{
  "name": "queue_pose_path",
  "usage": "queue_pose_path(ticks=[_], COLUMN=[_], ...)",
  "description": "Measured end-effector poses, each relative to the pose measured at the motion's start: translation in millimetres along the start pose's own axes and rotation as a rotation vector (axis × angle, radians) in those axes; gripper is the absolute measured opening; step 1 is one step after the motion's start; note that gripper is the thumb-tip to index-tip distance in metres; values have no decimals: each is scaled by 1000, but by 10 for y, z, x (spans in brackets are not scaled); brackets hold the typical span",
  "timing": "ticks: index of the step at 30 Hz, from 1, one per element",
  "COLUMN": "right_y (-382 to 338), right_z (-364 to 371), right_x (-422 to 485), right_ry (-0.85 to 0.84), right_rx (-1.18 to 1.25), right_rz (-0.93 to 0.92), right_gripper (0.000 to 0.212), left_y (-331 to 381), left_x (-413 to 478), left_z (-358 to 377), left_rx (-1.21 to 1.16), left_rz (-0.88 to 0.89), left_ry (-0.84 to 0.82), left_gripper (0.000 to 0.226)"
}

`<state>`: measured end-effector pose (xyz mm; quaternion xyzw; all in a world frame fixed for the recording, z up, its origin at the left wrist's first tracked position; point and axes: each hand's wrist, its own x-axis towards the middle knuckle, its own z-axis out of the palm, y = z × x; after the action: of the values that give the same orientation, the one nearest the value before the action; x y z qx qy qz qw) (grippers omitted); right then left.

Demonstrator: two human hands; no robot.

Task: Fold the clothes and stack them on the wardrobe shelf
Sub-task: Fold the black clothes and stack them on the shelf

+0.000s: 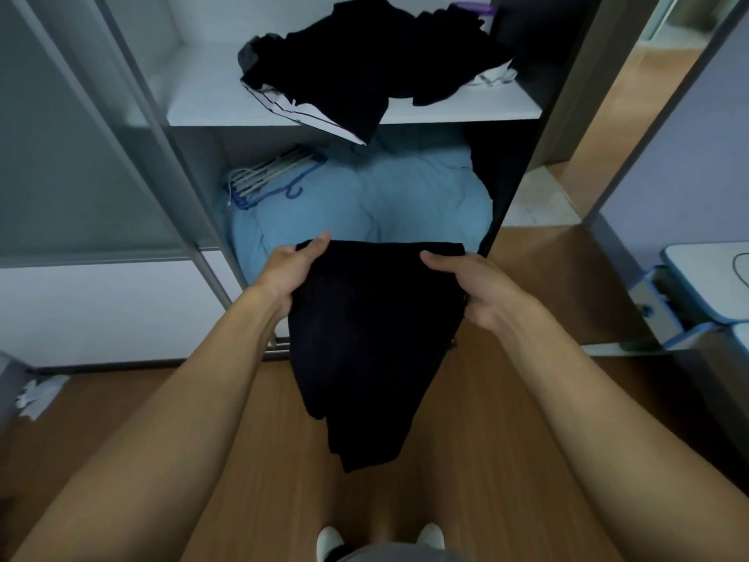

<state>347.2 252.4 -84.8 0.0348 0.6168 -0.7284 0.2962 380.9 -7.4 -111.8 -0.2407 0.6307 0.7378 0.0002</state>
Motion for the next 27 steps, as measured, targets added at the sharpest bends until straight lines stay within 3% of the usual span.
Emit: queue_pose_path(ticks=[5, 13, 15, 18, 20, 23, 27], right_y=[294, 325, 252, 153, 181, 387, 561], right_z=[82, 85, 37, -66, -103, -111, -81], right_x=[-95, -67, -20, 13, 1, -11, -38], right_ry=[-92, -77, -82, -143, -201, -145, -112], right_rx=[109, 333, 436, 530, 480, 217, 344], right_rz=[-39, 8, 19, -31, -44, 22, 43], right_gripper=[25, 41, 45, 54, 55, 49, 39], left_y=[94, -193, -339, -292, -160, -98, -300], left_x=[-28, -180, -256, -277, -245, -198, -169], left_z=[-15, -535, -458, -243, -141, -100, -192], left_rx=[-100, -156, -139, -204, -281, -348, -453], left_rz=[-153, -252, -275, -180, -158, -136, -155], left_ry=[-15, -269, -249, -186, -153, -173, -271], left_gripper=[39, 55, 51, 27, 24, 27, 57])
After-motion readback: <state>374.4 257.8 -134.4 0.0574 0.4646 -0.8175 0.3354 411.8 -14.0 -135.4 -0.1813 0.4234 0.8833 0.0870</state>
